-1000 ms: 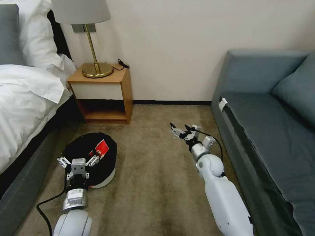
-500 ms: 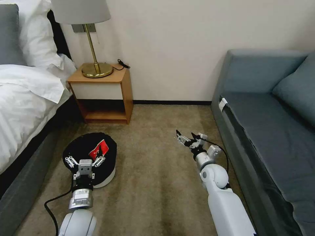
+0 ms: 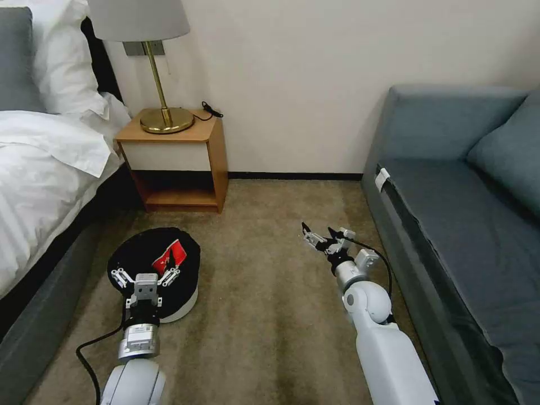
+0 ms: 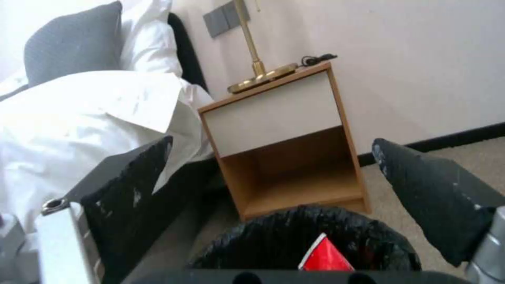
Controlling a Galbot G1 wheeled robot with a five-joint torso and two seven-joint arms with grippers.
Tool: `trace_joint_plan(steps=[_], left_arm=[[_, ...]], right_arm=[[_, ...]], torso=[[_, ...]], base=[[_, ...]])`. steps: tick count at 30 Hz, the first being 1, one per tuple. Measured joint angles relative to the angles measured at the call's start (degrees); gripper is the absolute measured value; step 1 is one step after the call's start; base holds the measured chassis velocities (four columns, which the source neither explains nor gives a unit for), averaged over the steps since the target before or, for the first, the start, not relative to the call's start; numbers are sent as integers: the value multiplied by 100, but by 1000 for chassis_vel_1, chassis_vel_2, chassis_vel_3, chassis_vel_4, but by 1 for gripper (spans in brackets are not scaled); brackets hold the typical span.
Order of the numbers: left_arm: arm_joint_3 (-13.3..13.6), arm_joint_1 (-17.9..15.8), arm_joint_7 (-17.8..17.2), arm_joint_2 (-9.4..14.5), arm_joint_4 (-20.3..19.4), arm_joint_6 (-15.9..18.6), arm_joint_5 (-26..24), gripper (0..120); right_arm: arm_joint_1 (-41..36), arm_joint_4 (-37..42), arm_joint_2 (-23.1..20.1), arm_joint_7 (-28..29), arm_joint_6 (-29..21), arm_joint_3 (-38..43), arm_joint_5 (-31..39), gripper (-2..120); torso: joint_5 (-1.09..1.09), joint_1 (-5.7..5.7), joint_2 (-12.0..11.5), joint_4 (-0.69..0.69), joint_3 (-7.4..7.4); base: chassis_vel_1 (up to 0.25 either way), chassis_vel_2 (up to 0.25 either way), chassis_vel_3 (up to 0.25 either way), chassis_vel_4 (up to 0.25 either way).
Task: Pick up the trash bin, then pick up the garbage on the floor and place it into the trash bin.
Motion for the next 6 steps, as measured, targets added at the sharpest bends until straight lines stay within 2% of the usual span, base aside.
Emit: trace_joint_plan(steps=[6], left_arm=[[-2, 0, -2, 0, 0, 3, -4, 100]], right_arm=[[4, -4, -2, -2, 1, -2, 0, 100]], torso=[[0, 0, 0, 0, 0]], base=[[0, 0, 0, 0]])
